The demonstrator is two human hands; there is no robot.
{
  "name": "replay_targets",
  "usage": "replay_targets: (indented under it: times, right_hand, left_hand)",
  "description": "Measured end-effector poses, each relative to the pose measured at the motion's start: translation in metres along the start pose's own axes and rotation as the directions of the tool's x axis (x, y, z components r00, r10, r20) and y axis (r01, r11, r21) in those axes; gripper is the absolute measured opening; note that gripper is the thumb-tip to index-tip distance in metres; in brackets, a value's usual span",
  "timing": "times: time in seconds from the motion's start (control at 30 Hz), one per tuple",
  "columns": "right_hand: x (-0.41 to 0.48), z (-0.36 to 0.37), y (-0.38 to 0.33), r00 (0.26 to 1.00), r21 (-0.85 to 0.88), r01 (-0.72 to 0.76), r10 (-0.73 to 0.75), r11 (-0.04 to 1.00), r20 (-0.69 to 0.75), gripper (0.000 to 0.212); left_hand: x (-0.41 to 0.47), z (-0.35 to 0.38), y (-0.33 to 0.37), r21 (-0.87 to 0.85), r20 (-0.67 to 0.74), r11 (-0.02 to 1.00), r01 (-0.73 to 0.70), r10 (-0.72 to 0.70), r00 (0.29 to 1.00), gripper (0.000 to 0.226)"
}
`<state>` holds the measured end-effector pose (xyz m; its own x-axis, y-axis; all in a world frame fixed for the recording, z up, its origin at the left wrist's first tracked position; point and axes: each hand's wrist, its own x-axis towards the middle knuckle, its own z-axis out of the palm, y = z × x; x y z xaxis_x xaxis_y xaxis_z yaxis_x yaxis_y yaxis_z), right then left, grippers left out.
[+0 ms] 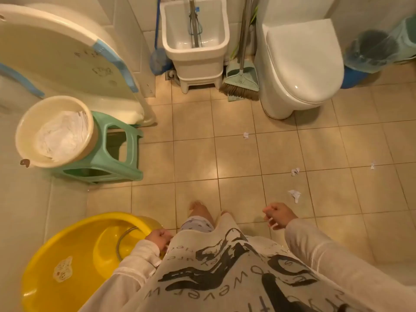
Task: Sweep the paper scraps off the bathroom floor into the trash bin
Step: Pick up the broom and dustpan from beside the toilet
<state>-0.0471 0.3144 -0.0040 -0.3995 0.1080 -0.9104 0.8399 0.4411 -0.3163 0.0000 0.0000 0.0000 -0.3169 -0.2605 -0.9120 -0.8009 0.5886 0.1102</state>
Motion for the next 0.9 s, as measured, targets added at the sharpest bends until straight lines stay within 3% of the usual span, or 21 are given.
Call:
replay_targets:
  times: [0.23, 0.37, 0.6, 0.9]
  right_hand:
    - [0.020, -0.034, -0.057, 0.988, 0.084, 0.149, -0.145, 0.985, -0.051, 0.013]
    - [0.032, -0.039, -0.077, 0.989, 0.122, 0.146, -0.141, 0.982, -0.048, 0.011]
    - [0.060, -0.046, -0.101, 0.994, 0.157, 0.026, -0.010, 0.987, -0.106, 0.014]
    - [0.086, -0.045, -0.131, 0.956, 0.197, -0.206, 0.240, 0.959, -0.167, 0.027]
  left_hand:
    - [0.025, -0.013, 0.009, -0.043, 0.045, 0.998, 0.053, -0.051, 0.998, 0.031]
    - [0.047, -0.035, 0.028, -0.013, 0.049, 0.999, 0.030, -0.029, 0.998, 0.036]
    - [0.084, -0.082, 0.121, 0.036, 0.100, 0.998, -0.050, 0.046, 0.994, 0.032]
    - [0.108, -0.170, 0.259, -0.120, 0.137, 0.975, -0.189, 0.205, 0.969, 0.013]
